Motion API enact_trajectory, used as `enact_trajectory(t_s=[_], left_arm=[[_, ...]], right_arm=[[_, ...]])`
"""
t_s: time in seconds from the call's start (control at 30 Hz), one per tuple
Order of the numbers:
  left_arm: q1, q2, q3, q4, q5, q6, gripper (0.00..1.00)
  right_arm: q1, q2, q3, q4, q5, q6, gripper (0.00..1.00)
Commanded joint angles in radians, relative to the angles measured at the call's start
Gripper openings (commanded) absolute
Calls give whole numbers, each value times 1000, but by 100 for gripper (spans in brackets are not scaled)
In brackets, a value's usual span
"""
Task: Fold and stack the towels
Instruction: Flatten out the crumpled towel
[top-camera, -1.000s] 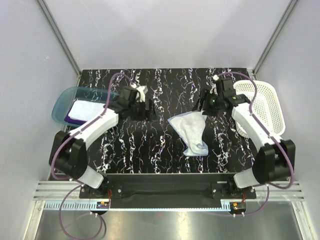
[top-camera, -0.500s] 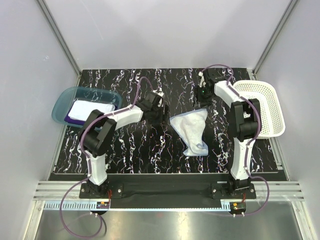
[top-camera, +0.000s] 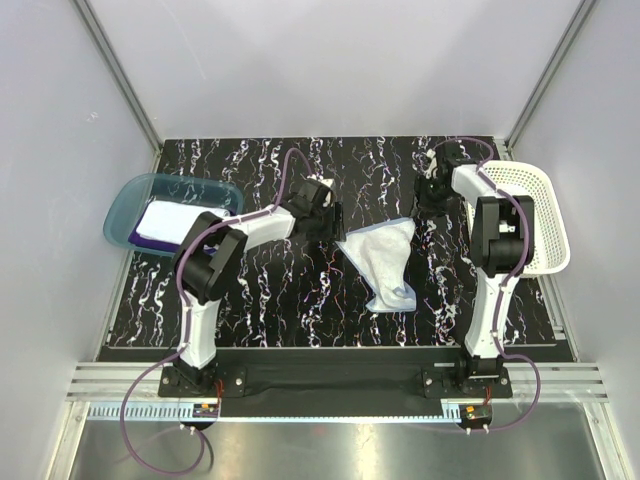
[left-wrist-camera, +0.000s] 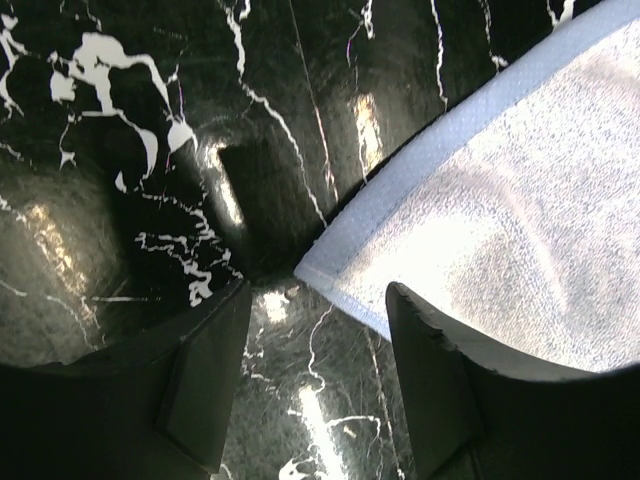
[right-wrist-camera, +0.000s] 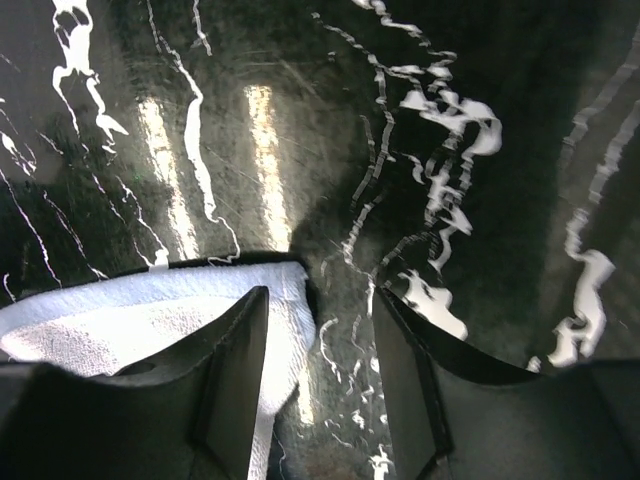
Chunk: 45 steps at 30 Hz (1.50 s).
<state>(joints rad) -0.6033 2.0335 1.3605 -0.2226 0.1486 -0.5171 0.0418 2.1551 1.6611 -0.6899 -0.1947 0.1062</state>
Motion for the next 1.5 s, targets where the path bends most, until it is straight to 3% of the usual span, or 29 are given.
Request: enact_trajectory(t_s=[0.0, 0.4, 0.87, 1.07, 1.23, 1.37, 1.4, 1.47], left_arm=[[-6, 43, 19, 5, -15, -1, 61], [-16, 70, 23, -23, 5, -15, 49], [-32, 82, -3, -26, 6, -24, 47], [-36, 105, 25, -75, -4, -9, 30], [-35, 143, 106, -116, 11, 3, 0], [-33, 133, 132, -159, 10, 38, 0], [-30, 107, 132, -170, -3, 51, 0], [-21, 71, 115, -194, -59, 75, 0]], right_arm=[[7, 23, 6, 50, -66, -31, 52], [6, 16, -57, 82, -112, -57, 49], [6, -18, -103, 82, -123, -71, 40], [6, -18, -101, 78, -138, -59, 21], [9, -50, -113, 81, -179, -27, 14], [7, -95, -149, 89, -199, 10, 7], [9, -112, -159, 84, -201, 22, 1], [12, -129, -178, 89, -215, 91, 0]])
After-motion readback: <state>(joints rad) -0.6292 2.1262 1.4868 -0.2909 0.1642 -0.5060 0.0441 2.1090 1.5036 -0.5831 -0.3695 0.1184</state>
